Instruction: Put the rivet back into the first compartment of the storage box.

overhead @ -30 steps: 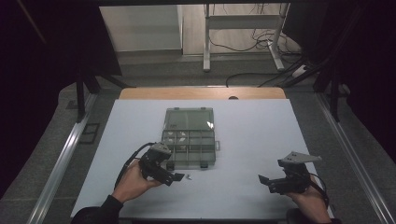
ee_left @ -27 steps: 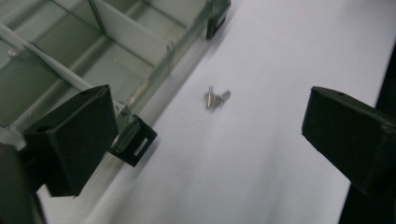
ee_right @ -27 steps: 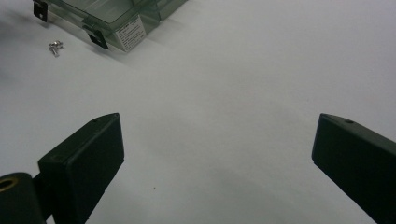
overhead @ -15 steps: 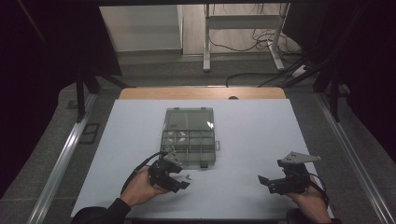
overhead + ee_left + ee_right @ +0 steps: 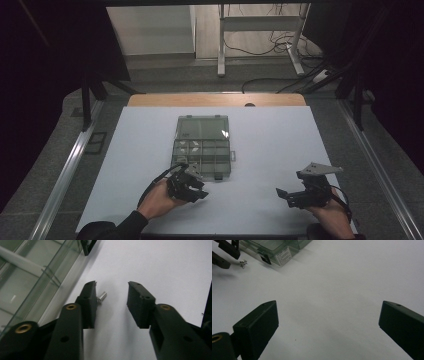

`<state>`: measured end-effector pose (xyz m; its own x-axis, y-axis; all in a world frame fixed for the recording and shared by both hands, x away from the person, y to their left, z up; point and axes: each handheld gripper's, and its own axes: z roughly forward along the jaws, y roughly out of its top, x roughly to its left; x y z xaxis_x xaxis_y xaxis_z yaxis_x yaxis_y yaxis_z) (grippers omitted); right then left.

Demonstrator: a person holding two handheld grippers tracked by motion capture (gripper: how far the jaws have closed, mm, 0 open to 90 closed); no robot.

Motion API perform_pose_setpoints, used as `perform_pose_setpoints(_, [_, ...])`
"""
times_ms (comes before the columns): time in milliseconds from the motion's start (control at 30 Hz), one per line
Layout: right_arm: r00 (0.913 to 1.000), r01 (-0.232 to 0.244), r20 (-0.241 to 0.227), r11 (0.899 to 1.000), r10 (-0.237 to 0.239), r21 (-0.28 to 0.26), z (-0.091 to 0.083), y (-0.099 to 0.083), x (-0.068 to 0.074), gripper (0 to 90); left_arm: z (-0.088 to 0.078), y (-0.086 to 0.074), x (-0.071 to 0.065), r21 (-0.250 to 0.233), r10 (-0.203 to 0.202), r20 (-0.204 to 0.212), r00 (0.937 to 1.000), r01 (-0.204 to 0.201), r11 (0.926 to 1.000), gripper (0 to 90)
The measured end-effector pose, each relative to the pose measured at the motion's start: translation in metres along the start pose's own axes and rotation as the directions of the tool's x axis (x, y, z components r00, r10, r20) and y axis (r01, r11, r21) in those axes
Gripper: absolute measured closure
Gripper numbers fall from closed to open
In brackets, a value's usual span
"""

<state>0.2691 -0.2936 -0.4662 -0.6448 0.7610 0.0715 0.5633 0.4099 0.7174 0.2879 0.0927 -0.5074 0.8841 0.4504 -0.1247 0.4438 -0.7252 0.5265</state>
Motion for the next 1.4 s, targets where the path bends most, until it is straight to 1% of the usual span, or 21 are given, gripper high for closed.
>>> perform_pose_setpoints(100, [1.0000,0.001,-0.001,1.000,-0.001,0.001,0.000,0.000,0.000,2.3,0.002,0.002,0.001,0.018,0.011,-0.010,0.9999,-0.011,0.9998,67.4])
perform_pose_setpoints(267, [1.0000,0.001,-0.001,1.000,-0.001,0.002,0.000,0.000,0.000,2.3,0.005,0.003,0.005,0.039,0.002,-0.010,0.9999,-0.002,0.9992,73.0])
perform_pose_setpoints(367, [1.0000,0.001,-0.001,1.000,-0.001,0.004,0.000,0.000,0.000,2.3,0.007,0.003,0.006,0.050,0.002,-0.008,1.0000,-0.002,0.9987,74.4])
perform_pose_setpoints(500, [1.0000,0.001,-0.002,1.000,-0.001,0.002,0.000,0.000,0.000,2.3,0.010,0.003,0.005,0.084,0.019,-0.024,0.9995,-0.017,0.9963,77.4])
perform_pose_setpoints(667, [1.0000,0.000,-0.002,1.000,0.000,0.003,0.000,0.000,0.000,2.3,0.011,0.005,0.003,0.098,0.033,-0.032,0.9989,-0.030,0.9947,81.6])
perform_pose_setpoints(800, [1.0000,0.000,-0.002,1.000,0.000,0.003,0.000,0.000,0.000,2.3,0.011,0.007,0.001,0.114,0.040,-0.040,0.9984,-0.036,0.9928,82.2])
perform_pose_setpoints(867, [1.0000,-0.001,-0.004,1.000,0.001,0.003,0.000,0.000,0.000,2.3,0.010,0.007,0.001,0.116,0.025,-0.033,0.9991,-0.021,0.9930,82.6])
perform_pose_setpoints(933, [1.0000,0.000,-0.003,1.000,0.000,0.003,0.000,0.000,0.000,2.3,0.010,0.006,0.002,0.111,-0.002,-0.015,0.9999,0.004,0.9938,82.8])
perform_pose_setpoints(967, [1.0000,0.000,-0.003,1.000,0.000,0.003,0.000,0.000,0.000,2.3,0.009,0.006,0.003,0.111,-0.017,-0.007,0.9998,0.018,0.9937,82.8])
perform_pose_setpoints(1033, [1.0000,0.000,-0.002,1.000,0.000,0.002,0.000,0.000,0.000,2.3,0.009,0.006,0.004,0.111,-0.030,-0.005,0.9996,0.030,0.9934,82.9])
perform_pose_setpoints(1100, [1.0000,0.000,-0.003,1.000,0.000,0.000,0.000,0.000,0.000,2.3,0.007,0.006,0.005,0.102,-0.049,0.007,0.9988,0.048,0.9937,83.0])
perform_pose_setpoints(1333, [1.0000,0.001,-0.002,1.000,-0.001,0.003,0.000,0.000,0.000,2.3,0.001,0.006,0.006,0.092,-0.073,0.009,0.9973,0.072,0.9931,83.0])
perform_pose_setpoints(1367, [1.0000,0.000,-0.003,1.000,0.000,0.002,0.000,0.000,0.000,2.3,0.000,0.006,0.005,0.079,-0.091,0.011,0.9958,0.090,0.9928,83.0])
perform_pose_setpoints(1400, [1.0000,0.000,-0.003,1.000,0.000,0.002,0.000,0.000,0.000,2.3,-0.001,0.006,0.006,0.077,-0.092,0.013,0.9957,0.091,0.9929,83.1])
